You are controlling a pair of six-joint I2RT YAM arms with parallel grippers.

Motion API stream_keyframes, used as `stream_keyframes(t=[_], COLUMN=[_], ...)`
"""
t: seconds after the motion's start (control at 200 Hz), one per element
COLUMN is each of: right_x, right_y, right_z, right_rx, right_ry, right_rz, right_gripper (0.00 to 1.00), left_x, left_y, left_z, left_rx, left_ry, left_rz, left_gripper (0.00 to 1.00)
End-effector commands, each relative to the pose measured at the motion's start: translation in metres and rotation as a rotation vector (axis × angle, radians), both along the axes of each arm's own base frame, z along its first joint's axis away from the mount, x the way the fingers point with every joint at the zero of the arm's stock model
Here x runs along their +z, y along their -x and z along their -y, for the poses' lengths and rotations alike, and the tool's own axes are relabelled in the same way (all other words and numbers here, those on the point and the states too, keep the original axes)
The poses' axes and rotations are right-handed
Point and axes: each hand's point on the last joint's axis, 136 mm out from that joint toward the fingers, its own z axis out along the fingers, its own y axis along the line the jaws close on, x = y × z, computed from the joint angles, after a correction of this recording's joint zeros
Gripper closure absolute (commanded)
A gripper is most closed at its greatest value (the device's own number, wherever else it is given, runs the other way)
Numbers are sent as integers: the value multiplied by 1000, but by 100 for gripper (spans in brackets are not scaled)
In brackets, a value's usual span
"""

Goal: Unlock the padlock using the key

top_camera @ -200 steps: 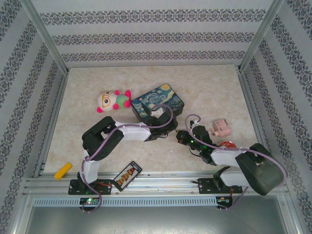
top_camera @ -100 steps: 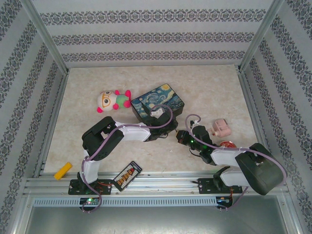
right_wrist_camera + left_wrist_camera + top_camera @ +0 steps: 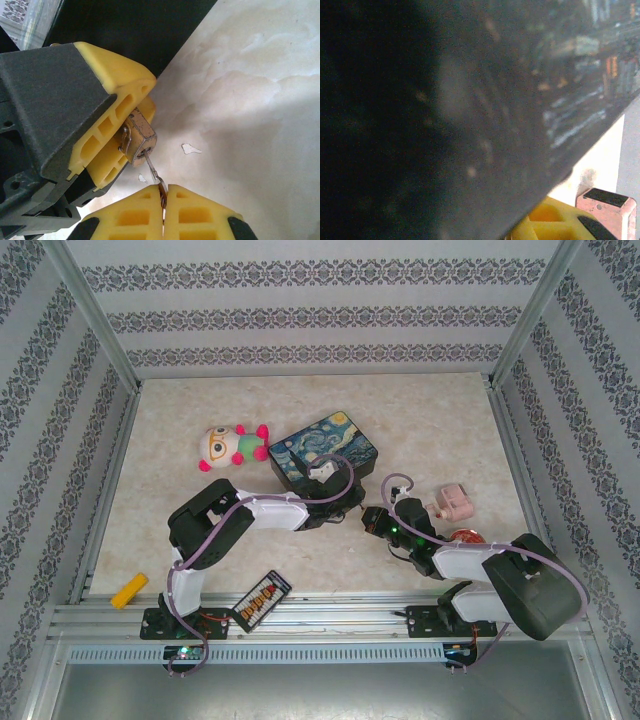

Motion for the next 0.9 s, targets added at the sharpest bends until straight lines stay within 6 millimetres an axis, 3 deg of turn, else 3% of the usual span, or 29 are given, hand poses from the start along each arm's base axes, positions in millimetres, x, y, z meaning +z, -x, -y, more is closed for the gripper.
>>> stream_keyframes(t=[0.0,0.75,0.895], right_x=[14,8,16], right_y=[-3,-5,-8], right_z=[-8,3,-1], right_rx=[20,-15,-9], right_ry=[-40,-48,-73], right_rz=[52,33,55], right_gripper=[100,100,100], left_x=[-2,-1,-1], left_y=[3,4,5], left_z=[10,11,12], left_rx=[-1,-13,-16], left_ry=[72,68,72], left_rz=[-14,-13,-15], left_gripper=[94,94,94])
